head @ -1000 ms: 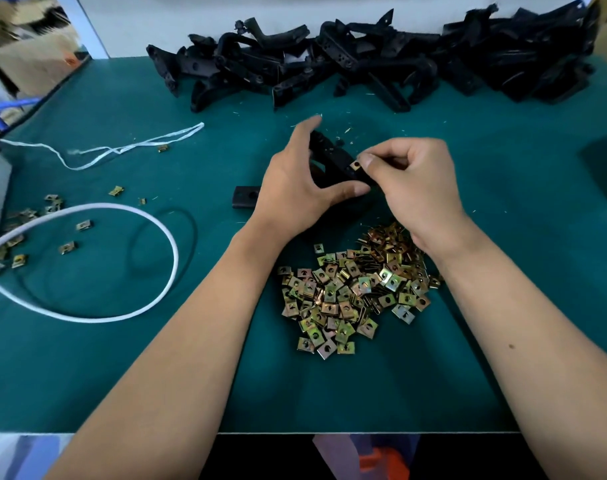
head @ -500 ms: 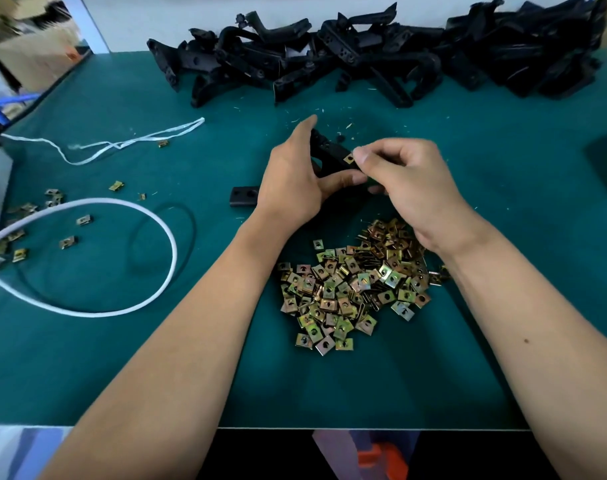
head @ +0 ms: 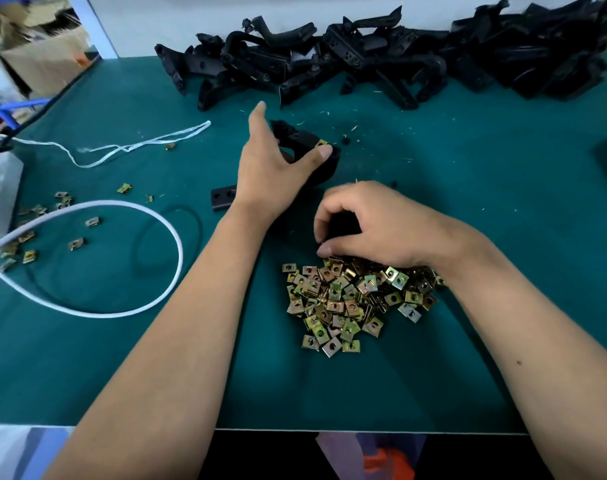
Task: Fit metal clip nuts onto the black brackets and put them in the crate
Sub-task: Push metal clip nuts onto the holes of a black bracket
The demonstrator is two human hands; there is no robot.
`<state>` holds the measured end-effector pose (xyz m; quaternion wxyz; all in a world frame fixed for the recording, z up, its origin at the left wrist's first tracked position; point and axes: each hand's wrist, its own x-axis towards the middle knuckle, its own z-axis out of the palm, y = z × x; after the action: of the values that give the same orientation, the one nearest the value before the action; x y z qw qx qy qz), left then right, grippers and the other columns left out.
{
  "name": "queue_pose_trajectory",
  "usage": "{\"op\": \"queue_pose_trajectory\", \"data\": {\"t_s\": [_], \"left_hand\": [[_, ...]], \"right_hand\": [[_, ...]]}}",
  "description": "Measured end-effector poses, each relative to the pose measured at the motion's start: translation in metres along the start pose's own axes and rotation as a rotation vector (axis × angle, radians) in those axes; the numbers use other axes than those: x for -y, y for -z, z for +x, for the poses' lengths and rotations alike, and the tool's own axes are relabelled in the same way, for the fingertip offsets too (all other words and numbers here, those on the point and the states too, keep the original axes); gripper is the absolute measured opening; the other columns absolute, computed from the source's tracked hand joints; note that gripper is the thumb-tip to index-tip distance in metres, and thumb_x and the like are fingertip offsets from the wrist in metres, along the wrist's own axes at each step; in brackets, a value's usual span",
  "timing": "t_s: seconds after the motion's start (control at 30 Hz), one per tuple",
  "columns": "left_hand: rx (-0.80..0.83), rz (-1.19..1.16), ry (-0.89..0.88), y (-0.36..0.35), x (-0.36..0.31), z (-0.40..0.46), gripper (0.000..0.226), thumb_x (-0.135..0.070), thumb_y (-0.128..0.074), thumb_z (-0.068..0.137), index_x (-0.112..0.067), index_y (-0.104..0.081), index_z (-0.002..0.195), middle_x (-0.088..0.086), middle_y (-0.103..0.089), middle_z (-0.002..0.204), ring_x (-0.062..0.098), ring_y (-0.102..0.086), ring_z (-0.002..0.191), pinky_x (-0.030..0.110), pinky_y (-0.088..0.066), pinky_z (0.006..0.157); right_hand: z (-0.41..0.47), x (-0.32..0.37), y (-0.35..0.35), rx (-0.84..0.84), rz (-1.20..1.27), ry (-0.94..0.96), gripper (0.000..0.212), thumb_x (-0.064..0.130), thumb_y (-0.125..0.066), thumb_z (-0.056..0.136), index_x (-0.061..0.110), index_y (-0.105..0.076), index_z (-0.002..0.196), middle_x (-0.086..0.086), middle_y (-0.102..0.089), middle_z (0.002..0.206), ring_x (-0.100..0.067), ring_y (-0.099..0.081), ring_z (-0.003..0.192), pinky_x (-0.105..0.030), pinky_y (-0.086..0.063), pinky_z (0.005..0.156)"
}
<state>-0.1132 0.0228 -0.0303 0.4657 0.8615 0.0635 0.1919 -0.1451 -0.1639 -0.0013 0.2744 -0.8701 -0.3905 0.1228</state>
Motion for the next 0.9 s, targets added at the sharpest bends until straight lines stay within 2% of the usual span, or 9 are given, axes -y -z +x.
{"op": "queue_pose_trajectory", "data": {"t_s": [0.1, 0.2, 0.27, 0.33, 0.4, 0.47, 0.6, 0.77, 0.9], "left_hand": [[0.016, 0.003, -0.008, 0.002, -0.003, 0.000, 0.107, -0.049, -0.086, 0.077, -0.013, -0.024, 0.156, 0.002, -0.061, 0.126, 0.020, -0.058, 0.122, 0.037, -0.045, 0.109], [0.031, 0.030, -0.060, 0.001, -0.009, -0.005, 0.092, -0.047, -0.087, 0.076, -0.016, -0.039, 0.147, -0.008, -0.060, 0.113, 0.014, -0.060, 0.111, 0.032, -0.048, 0.100], [0.115, -0.015, -0.090, -0.001, -0.015, -0.010, 0.084, -0.044, -0.089, 0.074, -0.019, -0.046, 0.142, -0.006, -0.067, 0.115, 0.015, -0.066, 0.105, 0.035, -0.053, 0.097], [0.221, -0.061, -0.137, -0.004, -0.020, -0.015, 0.085, -0.042, -0.091, 0.073, -0.019, -0.048, 0.142, 0.001, -0.070, 0.120, 0.020, -0.069, 0.104, 0.044, -0.055, 0.097], [0.273, -0.076, -0.203, -0.006, -0.023, -0.020, 0.088, -0.041, -0.091, 0.073, -0.016, -0.049, 0.146, 0.004, -0.070, 0.125, 0.021, -0.068, 0.113, 0.045, -0.054, 0.101], [0.278, -0.082, -0.244, -0.008, -0.026, -0.024, 0.090, -0.039, -0.091, 0.074, -0.013, -0.049, 0.149, 0.002, -0.070, 0.125, 0.015, -0.066, 0.118, 0.040, -0.052, 0.105], [0.289, -0.094, -0.279, -0.011, -0.029, -0.027, 0.093, -0.032, -0.089, 0.078, -0.010, -0.042, 0.155, 0.001, -0.070, 0.127, 0.006, -0.066, 0.118, 0.031, -0.050, 0.108], [0.273, -0.083, -0.333, -0.014, -0.023, -0.025, 0.092, -0.030, -0.089, 0.079, -0.009, -0.041, 0.155, -0.033, -0.057, 0.113, -0.023, -0.058, 0.104, 0.002, -0.042, 0.093], [0.284, -0.071, -0.374, -0.014, -0.025, -0.026, 0.092, -0.030, -0.087, 0.080, -0.009, -0.039, 0.156, -0.038, -0.050, 0.116, -0.030, -0.049, 0.110, 0.000, -0.039, 0.095]], "right_hand": [[-0.003, -0.005, 0.003, -0.161, 0.167, -0.003, 0.012, 0.022, -0.081, 0.087, 0.028, -0.070, 0.089, 0.014, -0.072, 0.087, 0.002, -0.067, 0.084, -0.021, -0.051, 0.080], [-0.006, -0.013, 0.015, -0.472, 0.501, 0.012, 0.007, 0.011, -0.074, 0.092, 0.016, -0.072, 0.097, -0.001, -0.074, 0.083, -0.010, -0.066, 0.074, -0.025, -0.055, 0.071], [-0.007, -0.020, 0.022, -0.672, 0.679, -0.022, 0.004, 0.010, -0.074, 0.093, 0.015, -0.075, 0.094, -0.001, -0.073, 0.075, -0.013, -0.062, 0.068, -0.025, -0.052, 0.065], [-0.007, -0.028, 0.025, -0.763, 0.798, -0.088, 0.003, 0.011, -0.074, 0.093, 0.013, -0.076, 0.094, -0.002, -0.075, 0.076, -0.010, -0.063, 0.069, -0.023, -0.053, 0.066], [-0.008, -0.035, 0.025, -0.752, 0.863, -0.129, 0.008, 0.007, -0.073, 0.093, 0.009, -0.077, 0.100, -0.006, -0.078, 0.083, -0.010, -0.066, 0.073, -0.022, -0.053, 0.070], [-0.008, -0.039, 0.024, -0.747, 0.797, -0.149, 0.010, 0.005, -0.071, 0.094, 0.011, -0.077, 0.099, -0.006, -0.078, 0.083, -0.010, -0.067, 0.074, -0.022, -0.054, 0.070], [-0.006, -0.041, 0.021, -0.744, 0.580, -0.203, 0.012, 0.020, -0.070, 0.097, 0.024, -0.076, 0.087, 0.008, -0.071, 0.069, -0.002, -0.061, 0.066, -0.020, -0.050, 0.066], [-0.005, -0.043, 0.019, -0.666, 0.515, -0.229, 0.016, 0.030, -0.068, 0.099, 0.026, -0.075, 0.086, 0.018, -0.066, 0.065, 0.006, -0.056, 0.064, -0.017, -0.047, 0.066], [-0.005, -0.044, 0.021, -0.660, 0.500, -0.219, 0.018, 0.029, -0.065, 0.100, 0.025, -0.074, 0.086, 0.019, -0.068, 0.070, 0.007, -0.057, 0.066, -0.020, -0.045, 0.069]]}}
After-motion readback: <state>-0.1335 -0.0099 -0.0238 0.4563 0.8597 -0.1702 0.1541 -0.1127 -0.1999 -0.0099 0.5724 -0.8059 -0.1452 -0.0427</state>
